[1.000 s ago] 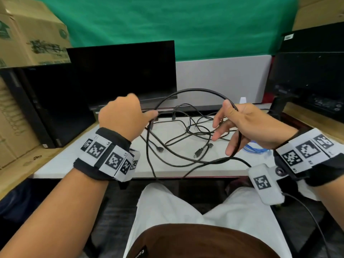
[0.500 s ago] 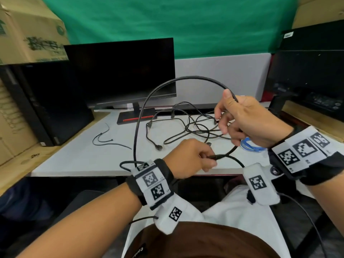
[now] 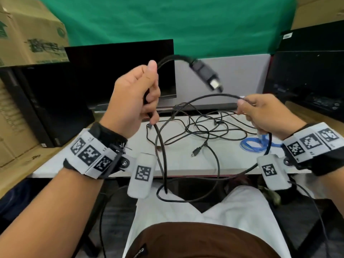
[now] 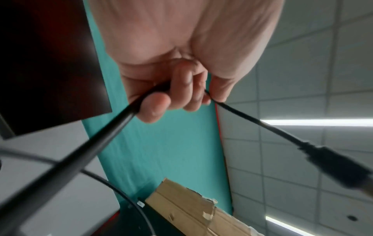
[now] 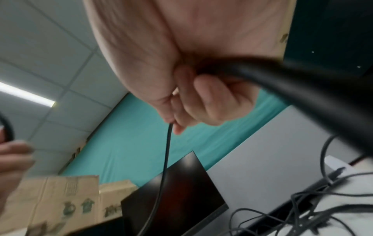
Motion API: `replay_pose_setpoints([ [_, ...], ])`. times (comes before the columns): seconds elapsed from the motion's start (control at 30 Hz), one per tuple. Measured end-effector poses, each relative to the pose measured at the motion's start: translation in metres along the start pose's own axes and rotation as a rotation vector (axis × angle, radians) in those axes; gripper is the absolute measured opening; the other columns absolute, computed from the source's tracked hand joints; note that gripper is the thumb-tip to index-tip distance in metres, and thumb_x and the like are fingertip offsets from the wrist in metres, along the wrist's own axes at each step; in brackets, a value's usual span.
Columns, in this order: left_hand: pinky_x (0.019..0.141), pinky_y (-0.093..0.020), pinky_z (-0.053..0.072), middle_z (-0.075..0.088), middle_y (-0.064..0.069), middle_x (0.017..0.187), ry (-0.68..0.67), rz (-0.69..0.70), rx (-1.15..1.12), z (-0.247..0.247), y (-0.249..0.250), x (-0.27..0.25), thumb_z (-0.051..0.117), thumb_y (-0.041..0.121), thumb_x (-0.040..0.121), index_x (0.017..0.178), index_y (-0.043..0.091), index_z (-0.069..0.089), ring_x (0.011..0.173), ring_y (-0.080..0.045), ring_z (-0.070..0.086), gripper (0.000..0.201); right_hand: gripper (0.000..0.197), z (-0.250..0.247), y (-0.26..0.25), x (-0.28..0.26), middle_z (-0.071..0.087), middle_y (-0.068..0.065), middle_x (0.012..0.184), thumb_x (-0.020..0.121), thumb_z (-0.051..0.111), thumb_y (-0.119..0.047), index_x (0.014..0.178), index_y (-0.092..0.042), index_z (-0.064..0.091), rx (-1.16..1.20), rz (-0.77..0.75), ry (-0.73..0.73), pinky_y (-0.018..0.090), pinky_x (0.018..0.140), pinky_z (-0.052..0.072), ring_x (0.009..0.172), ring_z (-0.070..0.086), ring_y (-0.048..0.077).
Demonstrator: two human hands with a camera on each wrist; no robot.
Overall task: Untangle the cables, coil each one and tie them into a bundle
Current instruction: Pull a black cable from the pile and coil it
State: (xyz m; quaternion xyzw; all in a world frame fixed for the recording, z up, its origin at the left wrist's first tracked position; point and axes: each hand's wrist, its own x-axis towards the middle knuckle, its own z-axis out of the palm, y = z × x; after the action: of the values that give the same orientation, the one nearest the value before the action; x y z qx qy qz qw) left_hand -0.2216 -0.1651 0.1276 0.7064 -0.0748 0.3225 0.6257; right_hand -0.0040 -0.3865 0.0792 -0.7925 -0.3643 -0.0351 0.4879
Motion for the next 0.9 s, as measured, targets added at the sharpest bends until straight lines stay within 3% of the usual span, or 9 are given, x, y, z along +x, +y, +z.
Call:
replay_pose_setpoints([
  [0.1,0.054,-0.046,0.051,0.058,-0.008,0.061,-0.182,-0.111,0.286,-0.01,0.002,-0.004,0.056,0.042,0.098,0.069,0.013,0.066,0.043,-0.022,0.048,0.042,0.036,-0.005,-0.009,0.0,0.032,-0.001,0.052,0.103,0.046,-0.038,0.074,-0.021,0.058,0.205,-0.02,-0.007,0.016,0.04,0.023,0.039,0.021,0.012],
  [0.17,0.07,-0.045,0.06,0.071,-0.002,0.074,-0.324,-0.143,0.682,-0.012,0.0,-0.007,0.066,0.047,0.091,0.074,0.017,0.073,0.065,-0.019,0.067,0.035,0.036,-0.006,-0.017,-0.002,0.03,-0.006,0.051,0.104,0.043,-0.04,0.074,-0.025,0.057,0.287,-0.061,-0.068,0.016,0.043,0.02,0.039,0.018,0.011],
  [0.3,0.077,-0.027,0.05,0.061,0.006,0.099,-0.027,0.044,1.073,-0.011,-0.023,-0.002,0.076,0.041,0.083,0.095,0.022,0.061,0.091,-0.012,0.06,0.027,0.034,-0.01,-0.032,-0.009,0.03,-0.007,0.053,0.104,0.043,-0.044,0.08,-0.024,0.057,0.341,-0.162,-0.211,0.019,0.044,0.019,0.042,0.017,0.011],
  [0.4,0.076,-0.024,0.045,0.06,0.005,0.105,0.029,-0.06,0.995,-0.009,-0.038,0.0,0.07,0.038,0.089,0.107,0.021,0.049,0.094,-0.01,0.06,0.033,0.033,-0.012,-0.041,-0.014,0.032,-0.008,0.053,0.104,0.043,-0.042,0.081,-0.021,0.056,0.419,-0.255,-0.205,0.017,0.043,0.021,0.041,0.019,0.01],
  [0.5,0.07,-0.039,0.056,0.062,0.004,0.066,-0.127,-0.247,0.654,-0.006,-0.044,0.0,0.054,0.032,0.101,0.093,0.013,0.054,0.065,-0.018,0.068,0.02,0.032,-0.013,-0.044,-0.014,0.032,-0.007,0.053,0.104,0.043,-0.04,0.082,-0.022,0.056,0.476,-0.302,-0.108,0.017,0.042,0.022,0.04,0.02,0.011],
  [0.57,0.054,-0.041,0.057,0.04,0.005,0.054,-0.093,-0.266,0.44,-0.004,-0.042,0.0,0.045,0.031,0.104,0.078,0.015,0.05,0.044,-0.017,0.046,0.031,0.032,-0.015,-0.04,-0.012,0.033,-0.007,0.053,0.104,0.043,-0.04,0.086,-0.021,0.059,0.399,-0.317,-0.026,0.017,0.04,0.023,0.04,0.023,0.01],
  [0.63,0.041,-0.029,0.043,0.032,0.009,0.054,-0.004,-0.195,0.4,-0.002,-0.037,0.0,0.04,0.036,0.106,0.072,0.02,0.044,0.044,-0.012,0.028,0.038,0.032,-0.017,-0.032,-0.008,0.036,-0.004,0.057,0.105,0.04,-0.039,0.093,-0.018,0.061,0.224,-0.338,0.061,0.018,0.039,0.027,0.042,0.028,0.005],
  [0.73,0.041,-0.019,0.025,0.03,0.009,0.053,0.055,-0.098,0.419,-0.001,-0.027,0.001,0.038,0.041,0.107,0.072,0.019,0.044,0.043,-0.011,0.022,0.042,0.034,-0.018,-0.018,-0.002,0.044,0.013,0.063,0.106,0.038,-0.034,0.095,-0.014,0.064,-0.117,-0.363,0.147,0.024,0.048,0.036,0.05,0.038,0.008],
  [0.9,0.052,-0.037,0.041,0.057,-0.001,0.057,0.194,0.289,0.825,-0.008,-0.008,0.002,0.055,0.033,0.101,0.075,0.007,0.065,0.052,-0.017,0.049,0.038,0.039,-0.01,-0.001,-0.003,0.04,-0.003,0.049,0.103,0.042,-0.037,0.084,-0.015,0.068,-0.389,-0.24,0.042,0.031,0.052,0.032,0.047,0.039,0.008],
])
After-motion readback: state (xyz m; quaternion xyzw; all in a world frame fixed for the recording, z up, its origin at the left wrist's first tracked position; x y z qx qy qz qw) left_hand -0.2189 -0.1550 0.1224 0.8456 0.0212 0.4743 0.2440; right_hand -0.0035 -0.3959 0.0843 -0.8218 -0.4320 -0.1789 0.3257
